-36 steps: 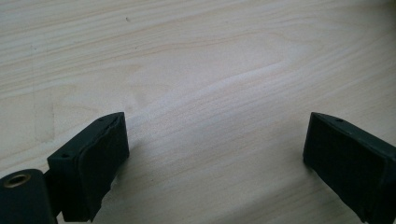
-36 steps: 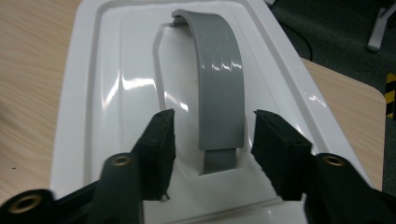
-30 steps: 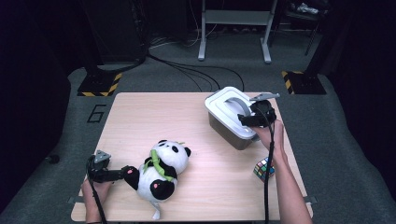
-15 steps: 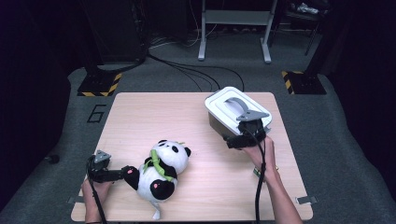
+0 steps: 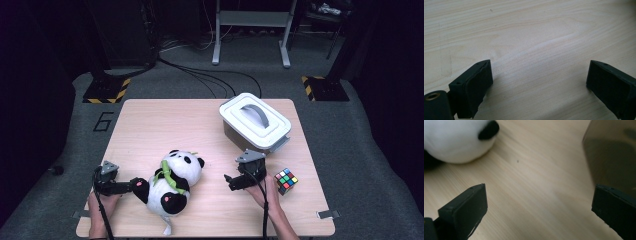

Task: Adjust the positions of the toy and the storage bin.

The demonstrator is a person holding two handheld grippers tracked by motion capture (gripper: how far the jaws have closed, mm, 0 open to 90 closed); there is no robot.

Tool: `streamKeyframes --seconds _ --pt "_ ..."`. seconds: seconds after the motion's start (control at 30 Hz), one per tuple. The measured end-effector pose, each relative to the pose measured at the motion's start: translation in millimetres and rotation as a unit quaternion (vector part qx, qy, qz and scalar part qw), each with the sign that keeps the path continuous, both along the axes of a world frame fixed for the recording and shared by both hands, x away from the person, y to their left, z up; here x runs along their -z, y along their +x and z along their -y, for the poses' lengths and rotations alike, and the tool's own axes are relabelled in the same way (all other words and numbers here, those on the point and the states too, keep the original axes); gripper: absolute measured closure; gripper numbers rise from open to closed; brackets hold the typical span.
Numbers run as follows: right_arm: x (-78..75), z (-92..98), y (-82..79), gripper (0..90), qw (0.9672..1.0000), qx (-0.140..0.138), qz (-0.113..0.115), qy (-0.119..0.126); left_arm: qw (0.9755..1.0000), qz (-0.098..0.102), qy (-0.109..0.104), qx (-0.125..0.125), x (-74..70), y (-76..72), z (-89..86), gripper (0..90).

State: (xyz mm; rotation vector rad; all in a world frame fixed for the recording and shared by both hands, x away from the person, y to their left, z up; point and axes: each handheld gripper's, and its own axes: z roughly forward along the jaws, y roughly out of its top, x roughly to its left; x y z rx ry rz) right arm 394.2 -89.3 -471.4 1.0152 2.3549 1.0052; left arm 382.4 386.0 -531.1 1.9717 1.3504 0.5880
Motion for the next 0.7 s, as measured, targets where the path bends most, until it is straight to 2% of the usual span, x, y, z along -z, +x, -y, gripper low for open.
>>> streamKeyframes --seconds 0.07,0.1,0.17,0.27,0.4,0.5,0.57,0.6,0.63,0.67,0.7 --pt "18.6 0.5 3.5 0.0 0.9998 0.007 -0.018 -0.003 1.0 0.0 -0.002 0.0 0.2 -1.0 0.6 6.8" --pt "18.6 0.5 3.5 0.0 0.9998 0.007 -0.018 -0.003 1.0 0.0 -0.002 0.0 0.2 -1.0 0.6 7.0" --pt "40.5 2.9 7.1 0.0 0.9993 0.011 -0.034 -0.008 1.0 -0.002 -0.001 0.001 -0.1 -1.5 0.7 7.1" --pt "50.9 5.2 9.1 0.0 0.9992 0.013 -0.037 -0.005 1.0 -0.002 -0.001 0.0 -0.1 -1.5 0.8 7.1" --pt "55.0 7.2 10.4 0.0 0.9988 0.018 -0.045 0.0 1.0 -0.006 0.0 0.003 -1.3 -2.1 0.4 7.9" --pt "56.1 9.0 12.1 0.0 0.9989 0.025 -0.04 0.004 1.0 0.001 -0.005 -0.005 -0.2 -2.6 0.8 8.0" --pt "57.3 10.9 14.3 0.0 0.9989 0.026 -0.037 0.009 0.9998 -0.01 -0.008 -0.013 -2.0 -2.9 -1.0 7.9" --pt "57.4 10.6 14.0 0.0 0.9989 0.026 -0.037 0.009 0.9996 -0.018 -0.016 -0.012 -3.6 -2.5 -2.9 7.9" --pt "57.4 10.6 14.0 0.0 0.9989 0.026 -0.037 0.009 0.9996 -0.018 -0.016 -0.012 -3.6 -2.5 -2.9 7.4" --pt "57.7 11.2 13.0 0.0 0.9989 0.027 -0.038 0.009 0.9989 -0.03 -0.033 -0.014 -7.0 -2.0 -7.1 7.4" --pt "57.7 11.2 13.0 0.0 0.9989 0.027 -0.038 0.009 0.9989 -0.03 -0.033 -0.014 -7.0 -2.0 -7.1 7.6"
